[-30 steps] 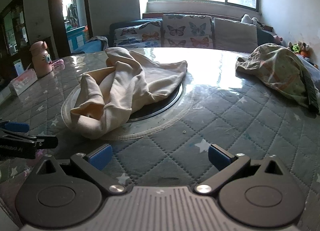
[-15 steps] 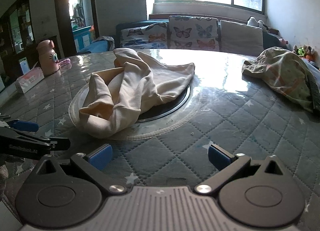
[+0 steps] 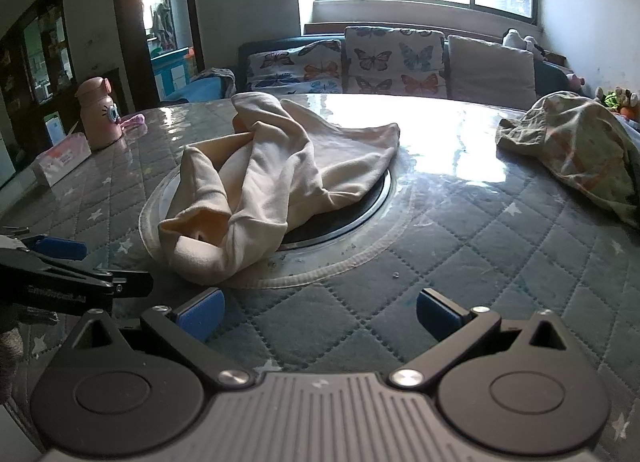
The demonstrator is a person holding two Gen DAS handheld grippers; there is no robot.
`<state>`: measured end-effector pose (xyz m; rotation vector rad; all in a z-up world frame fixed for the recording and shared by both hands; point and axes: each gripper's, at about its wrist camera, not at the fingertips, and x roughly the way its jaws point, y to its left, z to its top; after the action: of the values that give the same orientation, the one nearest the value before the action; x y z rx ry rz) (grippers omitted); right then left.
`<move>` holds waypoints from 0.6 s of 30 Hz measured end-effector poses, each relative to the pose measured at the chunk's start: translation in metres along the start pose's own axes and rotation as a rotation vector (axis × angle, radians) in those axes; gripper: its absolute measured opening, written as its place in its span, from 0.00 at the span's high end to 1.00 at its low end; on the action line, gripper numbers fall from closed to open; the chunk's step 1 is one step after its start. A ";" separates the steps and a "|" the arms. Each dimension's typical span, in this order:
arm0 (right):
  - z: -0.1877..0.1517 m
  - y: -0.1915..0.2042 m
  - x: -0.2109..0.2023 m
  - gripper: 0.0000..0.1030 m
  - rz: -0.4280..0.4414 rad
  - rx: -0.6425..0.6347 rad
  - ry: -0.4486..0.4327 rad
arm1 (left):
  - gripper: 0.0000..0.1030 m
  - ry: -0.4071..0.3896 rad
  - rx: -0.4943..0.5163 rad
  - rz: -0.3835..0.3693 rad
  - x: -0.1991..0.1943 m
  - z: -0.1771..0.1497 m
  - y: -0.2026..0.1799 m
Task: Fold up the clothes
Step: 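Move both grippers toward the crumpled cream shirt on the mat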
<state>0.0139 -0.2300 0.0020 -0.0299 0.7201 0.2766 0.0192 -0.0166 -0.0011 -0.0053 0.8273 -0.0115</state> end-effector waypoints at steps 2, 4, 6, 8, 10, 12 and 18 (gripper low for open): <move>0.000 0.000 0.002 0.00 0.004 0.001 0.005 | 0.00 0.003 0.001 0.001 0.001 0.000 0.000; 0.000 0.000 0.003 0.00 0.007 0.002 0.009 | 0.00 0.005 0.002 0.002 0.002 0.000 0.001; -0.001 0.000 0.004 0.00 0.008 0.002 0.013 | 0.00 0.007 0.002 0.004 0.003 0.000 0.001; -0.001 0.001 0.005 0.00 0.009 0.002 0.015 | 0.00 0.011 0.003 0.006 0.004 0.000 0.002; -0.001 0.001 0.005 0.00 0.009 0.002 0.017 | 0.00 0.013 0.003 0.007 0.004 0.000 0.002; -0.001 0.001 0.004 0.00 0.009 0.002 0.018 | 0.00 0.014 0.002 0.007 0.004 0.000 0.002; 0.001 0.001 0.003 0.00 0.012 -0.002 0.014 | 0.00 0.010 0.001 0.012 0.002 0.002 0.004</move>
<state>0.0166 -0.2279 0.0009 -0.0294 0.7337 0.2893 0.0220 -0.0131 -0.0018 0.0008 0.8368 -0.0002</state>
